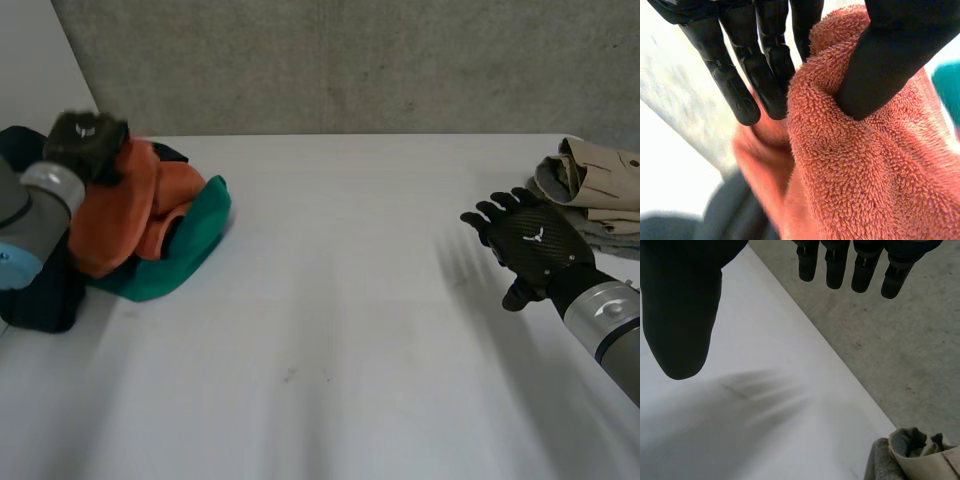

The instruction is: Fold the laundry.

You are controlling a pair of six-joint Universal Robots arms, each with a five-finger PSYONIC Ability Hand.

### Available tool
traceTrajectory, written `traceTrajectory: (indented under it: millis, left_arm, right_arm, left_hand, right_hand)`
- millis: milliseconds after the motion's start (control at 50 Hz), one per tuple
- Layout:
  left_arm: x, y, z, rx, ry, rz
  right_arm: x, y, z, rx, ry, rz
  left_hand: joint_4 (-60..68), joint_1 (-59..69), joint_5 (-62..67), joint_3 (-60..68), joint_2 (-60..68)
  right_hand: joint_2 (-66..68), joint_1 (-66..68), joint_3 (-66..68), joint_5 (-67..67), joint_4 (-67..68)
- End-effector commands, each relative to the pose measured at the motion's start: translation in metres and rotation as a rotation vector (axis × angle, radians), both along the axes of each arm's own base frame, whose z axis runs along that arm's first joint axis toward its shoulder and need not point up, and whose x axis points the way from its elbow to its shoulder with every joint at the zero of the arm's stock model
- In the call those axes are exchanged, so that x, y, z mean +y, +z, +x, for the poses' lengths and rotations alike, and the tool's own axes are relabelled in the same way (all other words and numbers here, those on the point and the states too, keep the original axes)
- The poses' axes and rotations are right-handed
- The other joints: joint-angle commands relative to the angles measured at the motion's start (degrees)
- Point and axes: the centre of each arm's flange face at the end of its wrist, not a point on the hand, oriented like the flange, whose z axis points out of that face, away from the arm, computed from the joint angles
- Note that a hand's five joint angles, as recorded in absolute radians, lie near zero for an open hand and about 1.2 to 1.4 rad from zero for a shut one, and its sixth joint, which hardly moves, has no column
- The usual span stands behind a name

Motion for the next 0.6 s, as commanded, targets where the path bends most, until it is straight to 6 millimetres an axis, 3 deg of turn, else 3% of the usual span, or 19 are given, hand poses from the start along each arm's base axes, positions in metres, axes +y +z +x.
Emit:
traceTrajectory:
  millis: [20,60,80,120,200,220,340,360,400,420,480,500,560,600]
  left_arm:
    - [0.067,0.095,-0.052,0.303,-0.177,-0.149]
    - [0.089,0.113,-0.068,0.372,-0.245,-0.161]
    - [0.115,0.127,-0.085,0.449,-0.332,-0.150]
    - [0.127,0.129,-0.094,0.478,-0.370,-0.134]
    - [0.159,0.111,-0.131,0.526,-0.490,-0.037]
    - [0.169,0.094,-0.150,0.518,-0.531,0.016]
    - [0.206,0.018,-0.209,0.451,-0.649,0.233]
    - [0.216,0.000,-0.219,0.428,-0.667,0.280]
    - [0.222,-0.012,-0.224,0.408,-0.677,0.310]
    - [0.226,-0.015,-0.225,0.400,-0.682,0.324]
    - [0.232,-0.013,-0.223,0.388,-0.680,0.343]
    - [0.234,-0.002,-0.220,0.396,-0.680,0.334]
    - [0.236,0.017,-0.211,0.407,-0.672,0.310]
    - [0.232,0.031,-0.194,0.415,-0.630,0.296]
  right_arm:
    - [-0.002,0.008,-0.004,-0.004,-0.048,-0.030]
    - [-0.003,0.011,-0.006,-0.002,-0.079,-0.039]
    - [-0.003,0.011,-0.007,-0.001,-0.090,-0.042]
    - [-0.004,0.014,-0.010,0.000,-0.119,-0.051]
    - [-0.005,0.016,-0.012,0.002,-0.148,-0.058]
    - [-0.005,0.017,-0.012,0.002,-0.151,-0.060]
    - [-0.005,0.017,-0.013,0.001,-0.156,-0.059]
    - [-0.005,0.016,-0.013,0.003,-0.155,-0.058]
    - [-0.005,0.016,-0.013,0.003,-0.157,-0.058]
    - [-0.005,0.016,-0.013,0.002,-0.157,-0.058]
    - [-0.005,0.016,-0.013,0.002,-0.157,-0.058]
    - [-0.005,0.016,-0.013,0.002,-0.159,-0.058]
    - [-0.005,0.017,-0.013,-0.003,-0.159,-0.054]
    - [-0.004,0.018,-0.013,-0.011,-0.161,-0.045]
  left_hand:
    - [11.51,17.73,17.62,12.05,11.78]
    - [11.51,17.73,17.62,12.05,11.78]
    - [11.51,17.73,17.62,12.05,11.78]
    - [11.51,17.73,17.62,12.05,11.78]
    - [11.51,17.73,17.62,12.05,11.78]
    - [11.51,17.73,17.62,12.05,11.78]
    - [11.51,17.73,17.62,12.05,11.78]
    - [-5.12,1.10,0.99,-4.58,-4.85]
    - [-31.06,-24.85,-24.96,-30.52,-30.80]
    - [-35.35,-29.14,-29.25,-34.81,-35.09]
    - [-43.27,-37.06,-37.17,-42.73,-43.01]
    - [-49.96,-43.75,-43.86,-49.42,-49.70]
    - [-50.37,-44.15,-44.26,-49.83,-50.10]
    - [-50.37,-44.15,-44.26,-49.83,-50.10]
  right_hand:
    - [-2.23,-3.46,-2.11,-2.52,-1.93]
    - [-2.23,-3.46,-2.11,-2.52,-1.93]
    - [-2.23,-3.46,-2.11,-2.52,-1.93]
    - [-2.23,-3.46,-2.11,-2.52,-1.93]
    - [-2.23,-3.46,-2.11,-2.52,-1.93]
    - [-2.23,-3.46,-2.11,-2.52,-1.93]
    - [-2.23,-3.46,-2.11,-2.52,-1.93]
    - [-2.23,-3.46,-2.11,-2.52,-1.93]
    - [-2.23,-3.46,-2.11,-2.52,-1.93]
    - [-2.23,-3.46,-2.11,-2.52,-1.93]
    - [-2.23,-3.46,-2.11,-2.52,-1.93]
    - [-2.23,-3.46,-2.11,-2.52,-1.93]
    - [-2.23,-3.46,-2.11,-2.52,-1.93]
    - [-2.23,-3.46,-2.11,-2.52,-1.93]
